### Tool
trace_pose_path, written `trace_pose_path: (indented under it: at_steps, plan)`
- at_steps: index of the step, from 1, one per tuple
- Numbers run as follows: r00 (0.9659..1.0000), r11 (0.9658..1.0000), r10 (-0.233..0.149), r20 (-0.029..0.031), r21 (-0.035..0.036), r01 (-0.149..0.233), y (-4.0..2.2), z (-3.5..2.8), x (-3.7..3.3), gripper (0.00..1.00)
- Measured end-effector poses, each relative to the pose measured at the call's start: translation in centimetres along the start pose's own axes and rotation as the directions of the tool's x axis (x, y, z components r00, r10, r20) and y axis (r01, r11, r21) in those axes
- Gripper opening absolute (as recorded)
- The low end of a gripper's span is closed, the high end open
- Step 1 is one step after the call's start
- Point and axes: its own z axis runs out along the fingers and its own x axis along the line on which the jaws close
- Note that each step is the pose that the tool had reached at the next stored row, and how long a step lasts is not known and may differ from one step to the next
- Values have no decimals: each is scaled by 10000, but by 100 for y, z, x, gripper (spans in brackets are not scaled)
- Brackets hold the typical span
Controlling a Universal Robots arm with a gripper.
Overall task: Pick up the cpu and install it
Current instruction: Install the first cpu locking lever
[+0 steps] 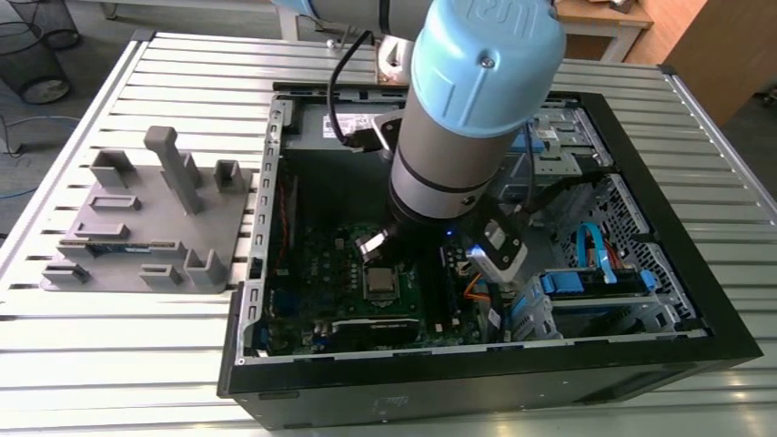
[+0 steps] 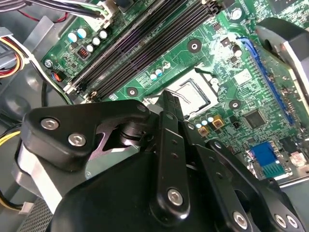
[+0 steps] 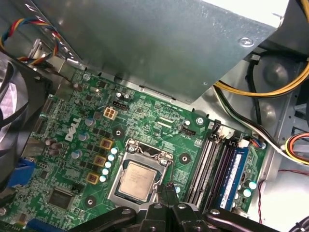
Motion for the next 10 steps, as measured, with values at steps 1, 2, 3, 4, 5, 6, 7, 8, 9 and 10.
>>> trace_pose_path:
  at_steps: [1, 2, 3, 4, 5, 6, 7, 8, 9, 10]
  plan:
    - [10000, 10000, -67, -11, 1, 67, 0, 1, 0, 11]
    - [9999, 9999, -138, -21, 1, 138, 1, 2, 0, 11]
    - [9998, 9998, -184, -27, 0, 184, 2, 4, 0, 11]
    - [9998, 9998, -190, -28, -1, 190, 2, 4, -1, 11]
    - [9998, 9998, -190, -28, -1, 190, 2, 4, -1, 11]
    - [9998, 9998, -191, -28, -1, 191, 2, 4, -1, 11]
    - [9998, 9998, -191, -28, -1, 191, 2, 5, -1, 11]
    - [9998, 9998, -191, -29, -1, 191, 3, 4, -2, 11]
    - [9998, 9998, -195, -28, -1, 195, 3, 5, -2, 11]
    - [9998, 9998, -213, -31, -3, 213, 4, 4, -2, 11]
